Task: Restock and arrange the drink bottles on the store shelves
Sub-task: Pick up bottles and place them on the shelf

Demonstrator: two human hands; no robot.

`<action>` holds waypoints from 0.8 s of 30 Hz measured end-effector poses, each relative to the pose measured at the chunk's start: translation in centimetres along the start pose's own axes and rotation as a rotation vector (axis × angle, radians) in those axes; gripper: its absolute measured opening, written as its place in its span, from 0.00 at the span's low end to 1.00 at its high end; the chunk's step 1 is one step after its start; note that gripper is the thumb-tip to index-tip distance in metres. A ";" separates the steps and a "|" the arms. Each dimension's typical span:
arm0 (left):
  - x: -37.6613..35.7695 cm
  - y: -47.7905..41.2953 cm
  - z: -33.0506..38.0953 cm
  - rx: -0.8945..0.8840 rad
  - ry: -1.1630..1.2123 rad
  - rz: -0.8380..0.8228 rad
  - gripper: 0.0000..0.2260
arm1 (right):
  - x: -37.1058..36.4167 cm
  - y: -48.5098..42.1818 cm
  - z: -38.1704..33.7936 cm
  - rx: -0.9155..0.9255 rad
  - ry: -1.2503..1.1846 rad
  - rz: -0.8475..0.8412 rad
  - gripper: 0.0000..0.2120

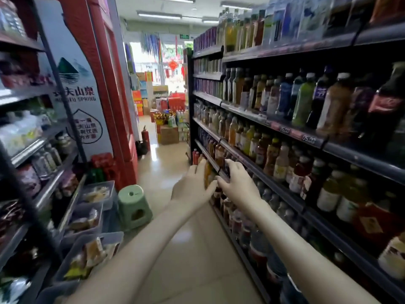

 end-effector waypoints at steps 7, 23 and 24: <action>-6.1 -24.8 -10.4 -0.166 0.155 0.068 0.27 | -7.5 -25.6 2.6 -0.124 -0.012 0.073 0.36; -29.3 -71.1 -17.7 -0.409 0.259 0.075 0.27 | -16.8 -67.0 17.0 -0.128 0.236 0.531 0.35; -30.1 -73.2 -17.5 -0.441 0.276 0.090 0.27 | -17.1 -68.9 17.4 -0.124 0.253 0.558 0.35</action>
Point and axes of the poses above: each hand's wrist, its own y-axis away from the middle knuckle, its own x-axis out of the back of the hand, z = x × y, the point moved 3 cm from there along -y, towards the middle knuckle, and after that the axes turned 7 degrees about z, right-handed, at the moved point
